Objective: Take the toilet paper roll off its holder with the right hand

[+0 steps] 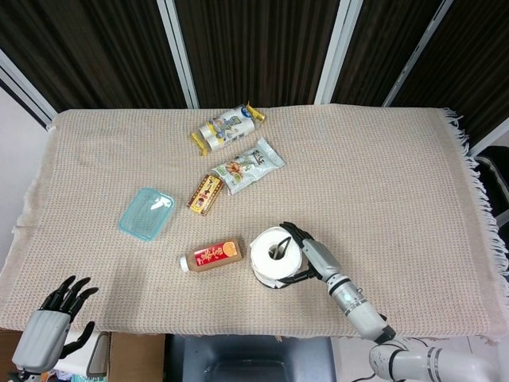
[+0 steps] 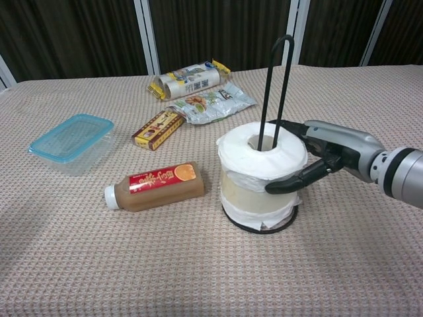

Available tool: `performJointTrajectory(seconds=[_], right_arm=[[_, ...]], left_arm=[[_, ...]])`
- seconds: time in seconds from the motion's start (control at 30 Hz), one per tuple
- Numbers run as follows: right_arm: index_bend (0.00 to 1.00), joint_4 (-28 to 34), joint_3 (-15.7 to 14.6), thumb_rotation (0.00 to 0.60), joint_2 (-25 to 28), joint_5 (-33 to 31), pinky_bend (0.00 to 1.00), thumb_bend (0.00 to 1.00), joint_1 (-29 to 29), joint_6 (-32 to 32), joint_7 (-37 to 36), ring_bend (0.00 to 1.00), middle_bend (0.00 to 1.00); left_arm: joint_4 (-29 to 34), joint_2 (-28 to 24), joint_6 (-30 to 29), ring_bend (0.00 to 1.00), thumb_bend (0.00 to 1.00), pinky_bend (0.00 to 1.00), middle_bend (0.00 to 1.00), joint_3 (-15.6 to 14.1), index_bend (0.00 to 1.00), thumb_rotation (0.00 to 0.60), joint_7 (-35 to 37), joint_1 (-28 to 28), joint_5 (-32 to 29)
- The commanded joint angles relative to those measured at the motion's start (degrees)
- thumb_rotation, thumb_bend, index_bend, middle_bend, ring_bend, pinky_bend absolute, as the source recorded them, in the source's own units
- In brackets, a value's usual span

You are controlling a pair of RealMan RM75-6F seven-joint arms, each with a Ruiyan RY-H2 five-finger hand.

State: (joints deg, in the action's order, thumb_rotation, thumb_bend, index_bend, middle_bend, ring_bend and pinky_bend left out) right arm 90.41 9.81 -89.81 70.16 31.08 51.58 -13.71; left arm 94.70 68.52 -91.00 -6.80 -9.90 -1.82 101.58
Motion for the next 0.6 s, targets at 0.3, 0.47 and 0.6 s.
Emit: performJointTrajectory(seconds=[0.3, 0.47, 0.6], right_arm=[[0.76, 0.05, 0.95, 0.600, -1.51, 1.95, 0.47, 0.12, -1.35, 7.17, 4.12, 0.50, 0.52], [0.76, 5.86, 3.94, 0.600, 2.03, 1.13, 0.47, 0.12, -1.27, 9.30, 5.90, 0.50, 0.52], [0.76, 11.23, 7.13, 0.600, 5.39, -0.92, 0.47, 0.12, -1.01, 11.36, 9.36, 0.50, 0.52]], left_arm=[[0.05, -0.16, -0.20, 0.06, 0.39, 0.24, 0.13, -0.30, 0.23, 0.600, 0.50, -0.21, 0.33], [0.42, -0.09, 0.14, 0.06, 0.39, 0.24, 0.13, -0.45, 0.23, 0.600, -0.31, -0.10, 0.78], [1.19, -0.15, 0.59, 0.06, 0.40, 0.24, 0.13, -0.56, 0.23, 0.600, -1.14, -0.02, 0.85]])
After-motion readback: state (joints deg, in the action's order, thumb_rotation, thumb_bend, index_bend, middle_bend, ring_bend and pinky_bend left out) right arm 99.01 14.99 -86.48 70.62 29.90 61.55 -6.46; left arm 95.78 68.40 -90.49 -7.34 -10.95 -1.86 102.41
